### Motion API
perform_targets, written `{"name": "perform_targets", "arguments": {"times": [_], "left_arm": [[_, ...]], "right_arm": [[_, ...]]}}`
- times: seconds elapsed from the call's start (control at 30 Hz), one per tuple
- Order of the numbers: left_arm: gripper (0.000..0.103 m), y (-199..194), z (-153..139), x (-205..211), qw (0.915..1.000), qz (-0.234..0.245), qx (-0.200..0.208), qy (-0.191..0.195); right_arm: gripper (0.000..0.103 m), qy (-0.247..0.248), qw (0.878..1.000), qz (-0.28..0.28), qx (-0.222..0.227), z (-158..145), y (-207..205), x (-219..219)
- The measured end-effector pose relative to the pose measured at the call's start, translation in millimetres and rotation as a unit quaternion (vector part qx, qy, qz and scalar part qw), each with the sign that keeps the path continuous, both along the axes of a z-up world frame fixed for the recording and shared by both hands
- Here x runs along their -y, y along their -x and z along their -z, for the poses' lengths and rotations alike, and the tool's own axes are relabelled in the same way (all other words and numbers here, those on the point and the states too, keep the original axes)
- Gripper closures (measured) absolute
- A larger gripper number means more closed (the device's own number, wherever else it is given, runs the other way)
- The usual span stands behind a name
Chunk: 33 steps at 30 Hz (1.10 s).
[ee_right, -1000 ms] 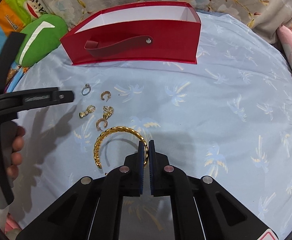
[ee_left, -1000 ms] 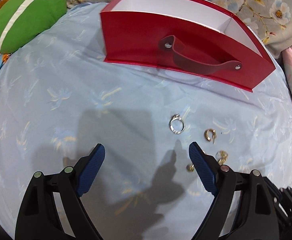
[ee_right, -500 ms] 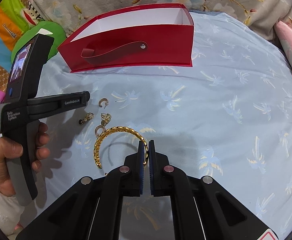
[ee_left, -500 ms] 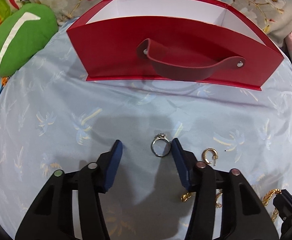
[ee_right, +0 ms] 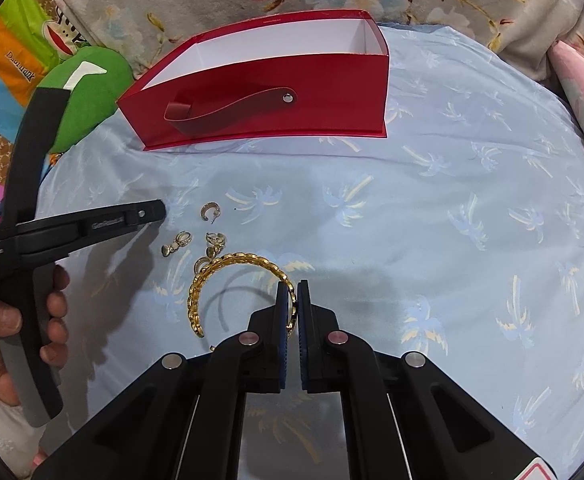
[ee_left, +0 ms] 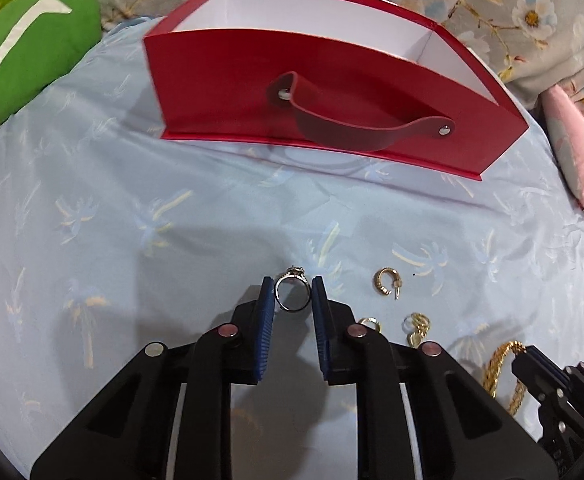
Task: Organize jewelry
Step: 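Carry the bangle with the right tool into the red box while the left tool drops the ring there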
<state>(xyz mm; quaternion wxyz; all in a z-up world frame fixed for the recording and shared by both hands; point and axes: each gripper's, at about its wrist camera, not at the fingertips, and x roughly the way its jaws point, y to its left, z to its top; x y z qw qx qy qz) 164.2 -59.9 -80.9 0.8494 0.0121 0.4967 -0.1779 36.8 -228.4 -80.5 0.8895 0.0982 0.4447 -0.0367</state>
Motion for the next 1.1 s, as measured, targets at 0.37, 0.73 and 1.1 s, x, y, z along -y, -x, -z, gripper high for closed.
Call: {"name": "perform_targets", "arguments": {"times": [0.37, 0.73, 1.1], "left_arm": [[0.085, 21.0, -44.5, -37.2, 0.9993, -0.021, 0.031, 0.011], [0.085, 29.3, -115.0, -39.6, 0.9942, -0.016, 0.102, 0.028], [0.085, 12.4, -178.4, -20.1, 0.9837, -0.009, 0.177, 0.033]], "right_arm": [[0.099, 0.0, 1.0, -0.012, 0.029, -20.9, -1.4, -9.0], [0.099, 0.016, 0.994, -0.016, 0.112, -85.4, -5.8, -8.7], [0.099, 0.038, 0.981, -0.012, 0.188, -146.3, -25.5, 2.0]]}}
